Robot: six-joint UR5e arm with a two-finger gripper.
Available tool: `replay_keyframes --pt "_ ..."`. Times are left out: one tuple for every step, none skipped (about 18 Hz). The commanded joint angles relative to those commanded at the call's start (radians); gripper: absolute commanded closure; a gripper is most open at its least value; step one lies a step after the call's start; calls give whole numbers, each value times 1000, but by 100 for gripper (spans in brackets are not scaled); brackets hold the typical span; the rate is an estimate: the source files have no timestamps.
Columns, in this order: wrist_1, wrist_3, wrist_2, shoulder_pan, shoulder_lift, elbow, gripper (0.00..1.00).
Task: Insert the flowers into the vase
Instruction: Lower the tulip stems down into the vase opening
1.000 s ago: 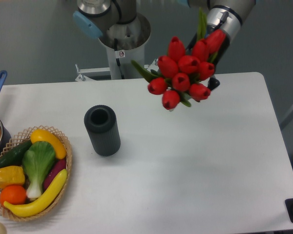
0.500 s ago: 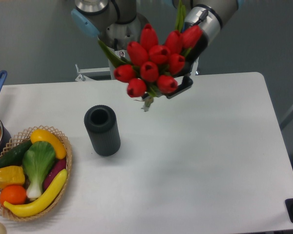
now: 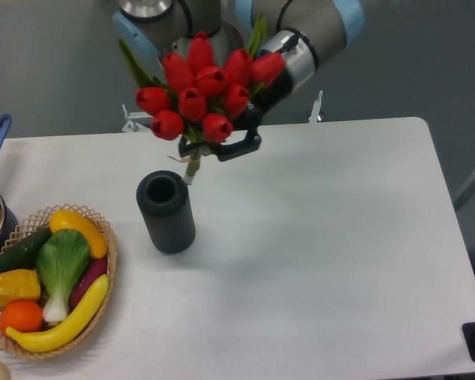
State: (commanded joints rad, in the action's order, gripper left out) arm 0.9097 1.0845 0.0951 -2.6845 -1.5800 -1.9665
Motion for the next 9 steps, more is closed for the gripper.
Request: replay_keyframes --pt "0 2 0 3 0 -6 96" --pt "-2 5 2 3 0 -21 96" --pt "-3 24 2 9 -2 -38 96" --pt "-5 35 2 15 -5 -51 96" --pt "-3 55 2 17 -6 -61 96" --pt "-2 73 2 18 -12 -63 96" --pt "-2 81 2 24 -18 -64 96" --pt "-3 86 5 34 -29 -64 96" --pt "-3 97 2 37 -41 -64 96"
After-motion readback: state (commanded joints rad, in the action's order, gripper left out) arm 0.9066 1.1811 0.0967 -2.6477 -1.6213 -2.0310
